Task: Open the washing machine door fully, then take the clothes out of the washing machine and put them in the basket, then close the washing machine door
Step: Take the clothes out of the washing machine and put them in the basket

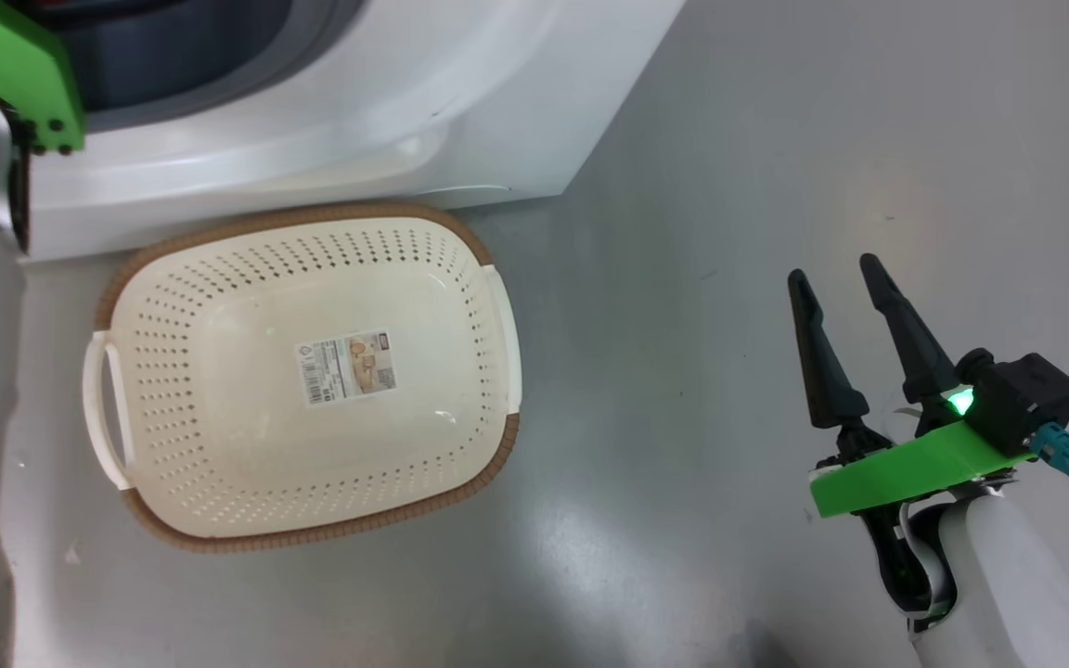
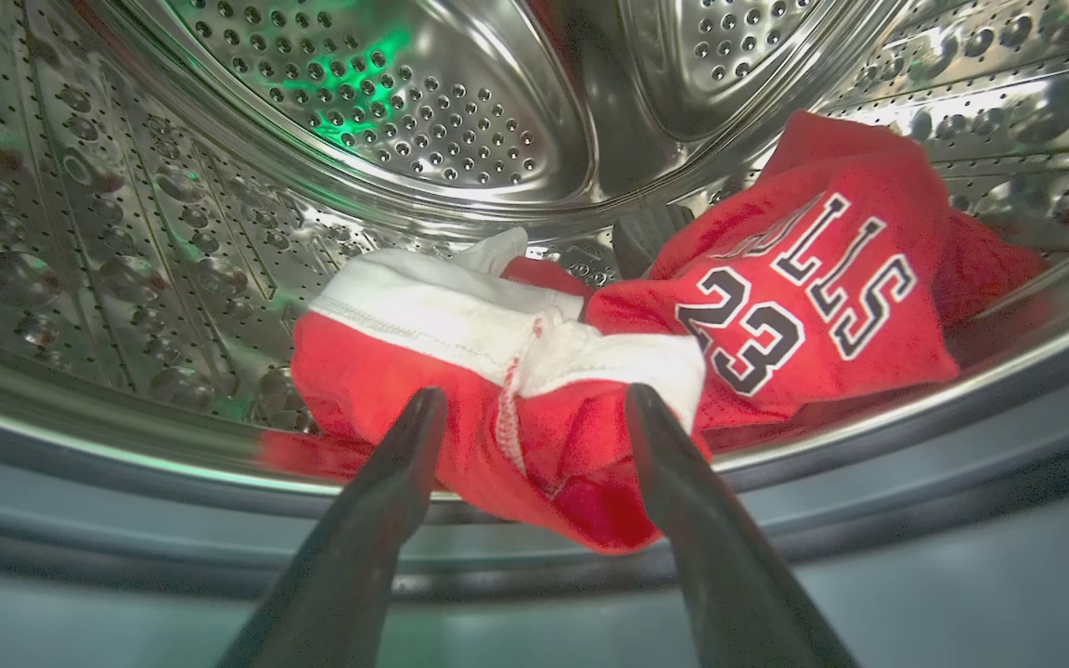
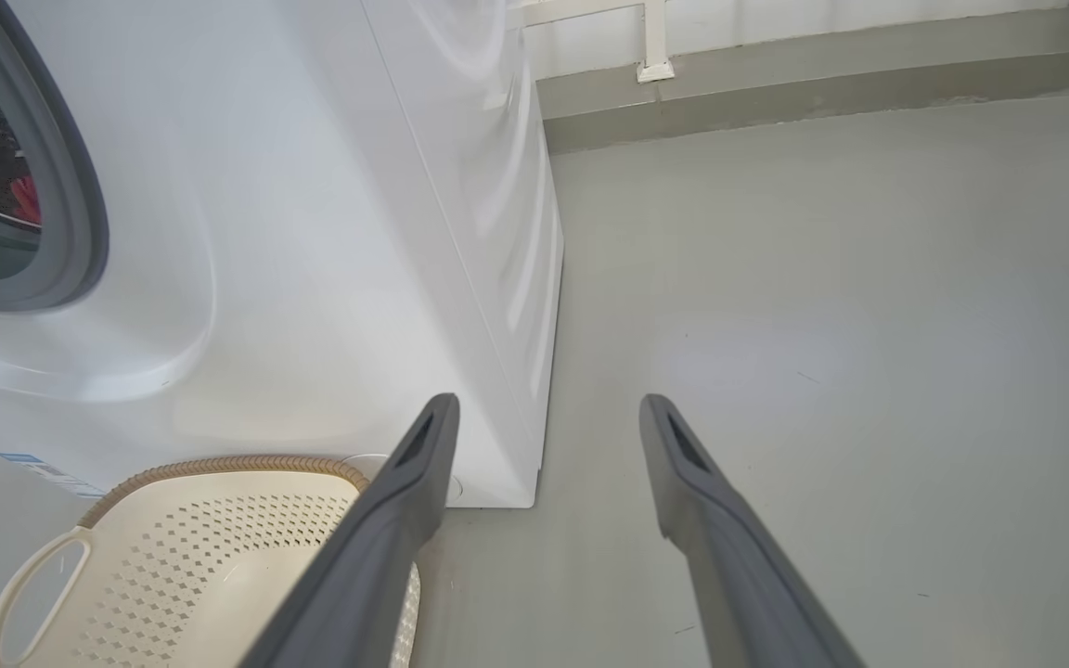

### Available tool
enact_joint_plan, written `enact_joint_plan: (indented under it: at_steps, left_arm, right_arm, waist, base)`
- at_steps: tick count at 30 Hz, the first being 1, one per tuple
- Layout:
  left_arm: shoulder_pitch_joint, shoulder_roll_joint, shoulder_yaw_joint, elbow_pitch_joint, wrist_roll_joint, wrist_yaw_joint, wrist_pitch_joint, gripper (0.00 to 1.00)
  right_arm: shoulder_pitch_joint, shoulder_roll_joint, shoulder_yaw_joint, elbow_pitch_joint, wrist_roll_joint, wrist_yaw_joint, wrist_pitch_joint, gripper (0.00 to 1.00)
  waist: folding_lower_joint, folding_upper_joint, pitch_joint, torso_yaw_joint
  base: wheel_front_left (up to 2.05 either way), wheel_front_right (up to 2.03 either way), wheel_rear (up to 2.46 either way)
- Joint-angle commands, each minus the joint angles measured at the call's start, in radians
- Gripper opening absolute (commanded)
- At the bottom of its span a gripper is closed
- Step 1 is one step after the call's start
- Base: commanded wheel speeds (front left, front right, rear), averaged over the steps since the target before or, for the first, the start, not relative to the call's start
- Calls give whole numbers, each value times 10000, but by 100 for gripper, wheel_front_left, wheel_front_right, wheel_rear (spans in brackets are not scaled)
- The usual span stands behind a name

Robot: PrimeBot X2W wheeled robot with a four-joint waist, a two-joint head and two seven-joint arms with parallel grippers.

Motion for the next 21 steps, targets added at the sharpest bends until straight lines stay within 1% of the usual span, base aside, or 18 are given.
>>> enact_joint_plan:
  at_steps: [1,8,14,15,16,17,18,19,21]
  left_arm:
    - [-210,580,3,-105,192,142,-25,100]
    - [-460,912,-163,103,242,211,73,100]
    - [-531,1034,-200,188,164,210,268,100]
    - [-528,1046,-195,198,134,205,275,96]
    - [-516,1062,-223,209,133,180,294,68]
    - [-513,1069,-239,217,120,156,305,27]
    - [-512,1069,-247,225,101,144,306,9]
    - [-504,1056,-252,231,75,126,302,0]
    - [-487,1020,-247,242,6,73,259,0]
  right_arm:
    - [-112,36,264,-209,67,48,-65,100]
    - [-175,52,528,-174,283,48,-65,100]
    - [-183,54,579,-205,408,48,-65,100]
    - [-188,55,565,-213,412,48,-65,100]
    - [-197,55,546,-221,414,48,-65,100]
    - [-206,55,521,-231,413,48,-65,100]
    - [-216,55,493,-242,411,48,-65,100]
    - [-222,55,470,-248,406,48,-65,100]
    - [-231,55,434,-260,386,48,-65,100]
  waist:
    - [0,0,151,-148]
    - [0,0,274,-367]
    - [0,0,318,-439]
    - [0,0,319,-450]
    - [0,0,320,-457]
    - [0,0,326,-458]
    - [0,0,329,-454]
    - [0,0,327,-444]
    - [0,0,325,-414]
  base:
    - [0,0,0]
    - [0,0,0]
    - [0,0,0]
    - [0,0,0]
    - [0,0,0]
    - [0,0,0]
    - [0,0,0]
    - [0,0,0]
    - [0,0,0]
